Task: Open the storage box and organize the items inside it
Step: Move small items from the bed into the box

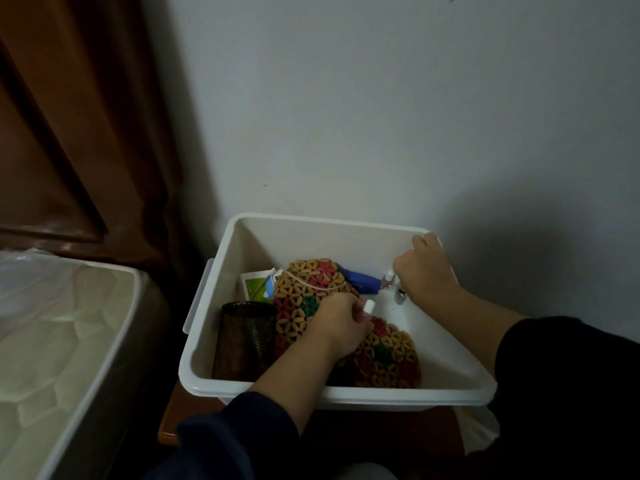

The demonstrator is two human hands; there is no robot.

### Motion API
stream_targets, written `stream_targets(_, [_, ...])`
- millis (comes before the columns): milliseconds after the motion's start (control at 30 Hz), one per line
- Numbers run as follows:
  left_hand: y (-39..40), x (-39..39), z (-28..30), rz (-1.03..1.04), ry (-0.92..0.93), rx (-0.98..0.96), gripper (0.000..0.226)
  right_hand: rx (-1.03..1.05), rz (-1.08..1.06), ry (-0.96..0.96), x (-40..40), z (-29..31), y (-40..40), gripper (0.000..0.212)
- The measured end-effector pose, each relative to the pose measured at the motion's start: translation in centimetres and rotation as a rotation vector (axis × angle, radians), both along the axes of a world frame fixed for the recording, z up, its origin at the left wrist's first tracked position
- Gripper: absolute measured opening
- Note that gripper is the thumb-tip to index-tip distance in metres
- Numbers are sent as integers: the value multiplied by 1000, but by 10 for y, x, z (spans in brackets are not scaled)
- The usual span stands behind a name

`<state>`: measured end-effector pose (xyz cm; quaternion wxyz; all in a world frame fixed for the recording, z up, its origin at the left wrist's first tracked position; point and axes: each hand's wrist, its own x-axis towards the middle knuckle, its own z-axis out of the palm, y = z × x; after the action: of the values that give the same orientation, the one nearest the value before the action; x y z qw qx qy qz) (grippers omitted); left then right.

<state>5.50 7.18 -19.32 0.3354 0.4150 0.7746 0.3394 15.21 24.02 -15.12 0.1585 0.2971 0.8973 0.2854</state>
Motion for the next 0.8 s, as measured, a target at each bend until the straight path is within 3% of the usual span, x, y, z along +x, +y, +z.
stream_targets(400, [1,0,3,57,-23,58,20,-10,-5,-4,-1,-2,-1,9])
stream_targets(533, [0,-1,5,110,-26,96,37,-26,88,159,5,-2,6,13])
stream_targets(567, [0,-1,5,129,-37,105,39,-79,130,274,7,-3,7,14])
stream_targets(600, [0,0,6,144,-51,113,42,-258,139,443,9,-2,5,14])
stream_targets(667, [0,-1,8,156,-70,128,43,-799,42,736,12,2,-5,12])
stream_targets(700, [0,-1,8,156,-73,138,43,-985,13,780,13,5,-10,11])
stream_targets(800, [-2,-1,9,158,-75,166,43,-1116,47,704,15,5,-20,14])
